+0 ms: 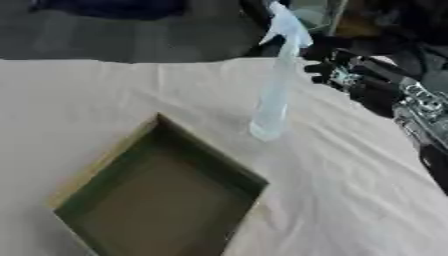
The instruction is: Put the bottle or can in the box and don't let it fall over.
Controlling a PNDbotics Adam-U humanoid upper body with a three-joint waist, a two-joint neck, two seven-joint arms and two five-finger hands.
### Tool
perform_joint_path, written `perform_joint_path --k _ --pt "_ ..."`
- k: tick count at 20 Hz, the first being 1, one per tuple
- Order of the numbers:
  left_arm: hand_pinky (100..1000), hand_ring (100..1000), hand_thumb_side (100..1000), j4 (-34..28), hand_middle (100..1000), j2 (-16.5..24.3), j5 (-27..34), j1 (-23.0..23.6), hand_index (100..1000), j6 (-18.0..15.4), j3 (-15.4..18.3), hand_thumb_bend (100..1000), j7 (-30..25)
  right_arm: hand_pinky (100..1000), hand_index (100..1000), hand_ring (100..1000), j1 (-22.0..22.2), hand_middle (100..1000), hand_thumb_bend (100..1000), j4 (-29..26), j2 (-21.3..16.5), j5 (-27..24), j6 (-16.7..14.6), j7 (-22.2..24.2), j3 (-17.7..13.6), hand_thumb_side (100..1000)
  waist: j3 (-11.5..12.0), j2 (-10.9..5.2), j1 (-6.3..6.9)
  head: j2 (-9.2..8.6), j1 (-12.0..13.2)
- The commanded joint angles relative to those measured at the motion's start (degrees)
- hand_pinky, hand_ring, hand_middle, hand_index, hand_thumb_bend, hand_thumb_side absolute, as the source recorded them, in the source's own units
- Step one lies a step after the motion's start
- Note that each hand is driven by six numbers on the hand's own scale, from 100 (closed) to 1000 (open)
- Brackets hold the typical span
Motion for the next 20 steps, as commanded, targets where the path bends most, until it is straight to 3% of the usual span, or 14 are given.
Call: perform_joint_path --k 1,13,20 --pt "938 934 789 -0.99 883 0.89 0.27 -0.92 737 -0.08 0.0 163 -0.34 1000 1000 1000 -1.53 1000 100 0.46 -1.16 1.48 -0.03 -1.87 -0.32 558 0.08 -0.61 0.19 -0.86 -0.52" --pt "935 935 789 -1.15 882 0.39 0.39 -1.89 734 0.02 -0.28 162 -0.81 1000 1000 1000 -4.07 1000 100 1.68 -0.52 6.24 -1.45 -6.63 0.18 553 0.89 0.51 0.21 -1.77 -0.11" --pt "934 936 790 -1.2 882 0.22 0.41 -2.3 733 0.08 -0.35 162 -1.04 1000 1000 1000 -4.96 1000 100 1.39 -0.24 7.41 -1.37 -5.32 0.52 596 1.27 1.19 0.26 -2.37 0.39"
